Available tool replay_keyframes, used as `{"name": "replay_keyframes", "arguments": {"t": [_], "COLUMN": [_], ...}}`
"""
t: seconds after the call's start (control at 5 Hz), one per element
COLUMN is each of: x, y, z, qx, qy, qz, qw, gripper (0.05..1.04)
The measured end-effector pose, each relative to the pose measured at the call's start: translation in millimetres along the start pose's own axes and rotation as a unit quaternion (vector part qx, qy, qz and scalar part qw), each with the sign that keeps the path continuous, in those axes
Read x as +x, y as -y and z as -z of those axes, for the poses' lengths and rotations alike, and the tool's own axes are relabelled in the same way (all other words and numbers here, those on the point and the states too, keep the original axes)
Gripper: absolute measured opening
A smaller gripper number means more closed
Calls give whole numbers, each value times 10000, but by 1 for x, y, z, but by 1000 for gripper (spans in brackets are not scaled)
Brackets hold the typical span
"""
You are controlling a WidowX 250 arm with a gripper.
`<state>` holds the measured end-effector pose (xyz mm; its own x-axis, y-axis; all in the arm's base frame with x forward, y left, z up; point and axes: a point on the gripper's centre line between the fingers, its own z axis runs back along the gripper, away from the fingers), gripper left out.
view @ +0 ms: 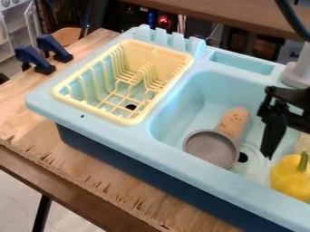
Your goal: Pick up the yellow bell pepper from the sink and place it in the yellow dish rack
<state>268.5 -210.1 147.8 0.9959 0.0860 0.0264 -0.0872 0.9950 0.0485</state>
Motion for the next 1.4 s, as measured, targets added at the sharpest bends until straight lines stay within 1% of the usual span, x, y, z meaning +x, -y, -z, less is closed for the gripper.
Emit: {"name": "replay_keyframes", "arguments": {"t": [0.2, 0.4, 0.6, 1.0, 1.2, 1.4], "x": [3, 4, 0, -2, -2, -5], "y": [-3, 0, 4, 8, 7, 6], "z": [2, 6, 6, 6, 7, 5], "qx": [-185, -303, -343, -403, -392, -419], "qy": [-8, -24, -36, -11, -23, -4], "qz": [-135, -92, 38, 214, 199, 235], "qw": [9997, 9995, 9994, 9990, 9990, 9988], "gripper": [1003, 1003, 966, 488, 278, 160]}}
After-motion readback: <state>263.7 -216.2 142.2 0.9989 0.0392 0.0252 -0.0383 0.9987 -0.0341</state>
